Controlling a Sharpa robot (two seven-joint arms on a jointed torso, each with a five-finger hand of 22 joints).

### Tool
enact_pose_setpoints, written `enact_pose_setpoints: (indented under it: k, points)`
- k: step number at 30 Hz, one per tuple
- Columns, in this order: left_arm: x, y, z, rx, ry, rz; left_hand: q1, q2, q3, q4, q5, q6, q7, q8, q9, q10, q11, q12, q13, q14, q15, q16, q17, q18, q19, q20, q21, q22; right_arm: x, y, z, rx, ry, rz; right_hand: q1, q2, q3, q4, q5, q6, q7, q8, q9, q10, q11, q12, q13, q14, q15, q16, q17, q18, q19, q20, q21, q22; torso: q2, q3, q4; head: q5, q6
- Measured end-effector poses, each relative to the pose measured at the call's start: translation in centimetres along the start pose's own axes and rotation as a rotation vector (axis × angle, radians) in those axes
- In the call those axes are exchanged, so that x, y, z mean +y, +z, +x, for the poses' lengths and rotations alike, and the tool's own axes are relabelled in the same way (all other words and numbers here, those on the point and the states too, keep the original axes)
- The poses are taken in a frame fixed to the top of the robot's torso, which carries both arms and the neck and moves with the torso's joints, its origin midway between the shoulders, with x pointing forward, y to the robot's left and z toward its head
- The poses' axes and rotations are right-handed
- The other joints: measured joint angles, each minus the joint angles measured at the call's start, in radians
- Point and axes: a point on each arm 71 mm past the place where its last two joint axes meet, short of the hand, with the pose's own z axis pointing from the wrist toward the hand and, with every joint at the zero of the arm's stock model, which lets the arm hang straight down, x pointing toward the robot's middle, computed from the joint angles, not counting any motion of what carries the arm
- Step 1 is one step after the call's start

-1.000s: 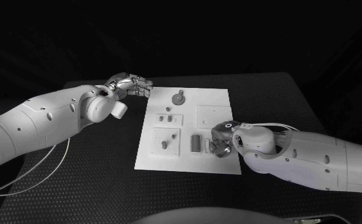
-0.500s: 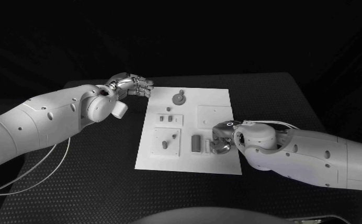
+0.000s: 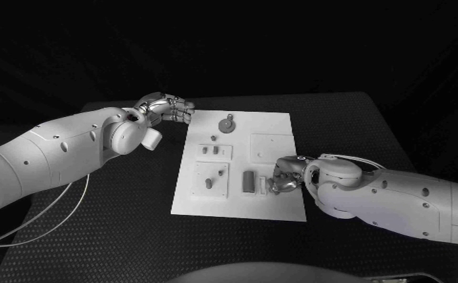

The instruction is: Assemble the parts on the task board

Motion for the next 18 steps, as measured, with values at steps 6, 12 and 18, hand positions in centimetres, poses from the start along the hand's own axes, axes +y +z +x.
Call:
enact_pose_setpoints:
  k: [6, 12, 18]
  points:
    - [0.0, 0.0, 0.0, 0.0, 0.0, -0.001, 0.0, 0.0, 0.0, 0.0, 0.0, 0.0, 0.0, 0.0, -0.001, 0.0, 0.0, 0.0, 0.0, 0.0, 0.0, 0.0, 0.0, 0.0, 0.0, 0.0, 0.0, 0.0, -0.7, -0.1, 0.2, 0.003, 0.139, 0.031, 0.0, 0.0, 0.0, 0.0, 0.0, -0.001, 0.001, 0.004, -0.044, -0.001, 0.001, 0.0, 0.0, 0.0, 0.0, 0.0, 0.0, 0.0, 0.0, 0.0, 0.0, 0.0, 0.0, 0.0, 0.0, 0.0, 0.0]
    - [0.0, 0.0, 0.0, -0.001, 0.0, -0.001, 0.0, 0.0, 0.0, 0.0, 0.0, 0.0, 0.0, 0.004, -0.001, 0.0, 0.0, 0.0, 0.0, 0.0, 0.0, 0.0, 0.001, 0.0, 0.0, 0.0, 0.0, 0.0, -1.3, -0.3, 0.4, 0.011, 0.25, 0.058, 0.01, 0.01, -0.001, -0.001, 0.0, -0.004, 0.004, 0.004, -0.102, 0.002, -0.002, 0.0, 0.0, 0.0, 0.0, 0.0, 0.0, -0.001, 0.0, 0.0, 0.004, 0.0, 0.0, 0.0004, 0.0005, 0.002, 0.0]
    - [0.0, 0.0, 0.0, 0.0, 0.0, -0.002, 0.0, 0.0, 0.0, 0.0, 0.0, 0.0, 0.0, 0.004, -0.001, 0.0, 0.0, 0.0, -0.001, 0.0, 0.0, 0.0, 0.002, 0.0, 0.0, 0.0, 0.0, 0.0, -0.8, -0.4, 0.9, 0.05, 0.35, 0.063, 0.012, 0.012, -0.001, -0.001, 0.0, -0.004, 0.004, 0.004, -0.228, 0.002, -0.002, 0.0, 0.0, 0.003, -0.003, 0.0, 0.001, -0.002, 0.0, 0.0, 0.006, 0.0, 0.0, 0.0004, 0.0, 0.003, 0.0]
